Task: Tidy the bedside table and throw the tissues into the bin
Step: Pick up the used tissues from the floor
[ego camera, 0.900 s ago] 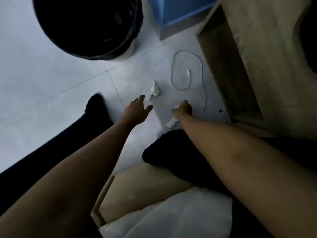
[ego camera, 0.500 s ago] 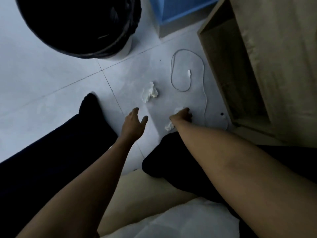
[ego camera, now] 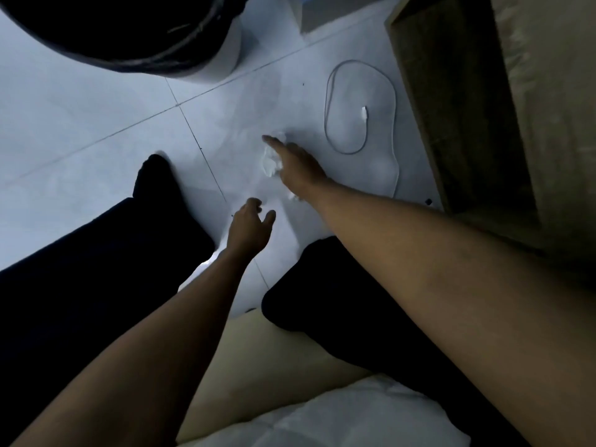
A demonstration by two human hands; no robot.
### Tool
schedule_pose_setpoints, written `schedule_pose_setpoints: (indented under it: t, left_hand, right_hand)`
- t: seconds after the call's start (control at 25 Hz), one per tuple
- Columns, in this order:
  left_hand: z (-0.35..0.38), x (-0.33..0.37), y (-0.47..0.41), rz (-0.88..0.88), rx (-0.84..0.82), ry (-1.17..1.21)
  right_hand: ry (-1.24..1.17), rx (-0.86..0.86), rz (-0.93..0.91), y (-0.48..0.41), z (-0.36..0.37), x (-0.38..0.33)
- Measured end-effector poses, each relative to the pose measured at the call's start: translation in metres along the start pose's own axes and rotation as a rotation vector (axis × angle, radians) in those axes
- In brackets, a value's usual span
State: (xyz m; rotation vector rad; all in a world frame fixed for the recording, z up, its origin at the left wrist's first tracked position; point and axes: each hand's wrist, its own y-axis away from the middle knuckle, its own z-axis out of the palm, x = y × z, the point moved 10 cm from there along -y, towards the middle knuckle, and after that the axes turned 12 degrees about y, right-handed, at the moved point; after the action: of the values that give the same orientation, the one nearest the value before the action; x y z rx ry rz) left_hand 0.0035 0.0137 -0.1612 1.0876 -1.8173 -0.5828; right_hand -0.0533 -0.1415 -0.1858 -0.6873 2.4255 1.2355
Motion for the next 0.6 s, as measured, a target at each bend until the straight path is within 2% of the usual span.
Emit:
schedule_pose_setpoints:
  t: [0.08,0.16,0.32,0.48,0.6]
  left_hand:
    - [0.002,0.002,0.002,0.009,-0.015,-0.006]
    - [-0.001,0.012,-0.001,0.034,-0.014,-0.020]
    - [0.014,0.054,-0.009,0.175,-0.061,-0.090]
    - [0.068,0.134,-0.021,0.378,-0.146,-0.243]
    - [0.089,0.191,-0.039,0.447,-0.036,-0.318]
  right_hand:
    - [0.133,-0.070,0.004,-0.010,0.003,0.014]
    - [0.154,0.030,-0.002,-0.016,-0.020,0.024]
    - [-0.026,0.362,0.063,-0.001,-0.101,0.061]
    - [-0.135,0.511,0.268,0.019,-0.167,0.144]
    - [-0.220,0.522,0.359,0.040,-0.179,0.192]
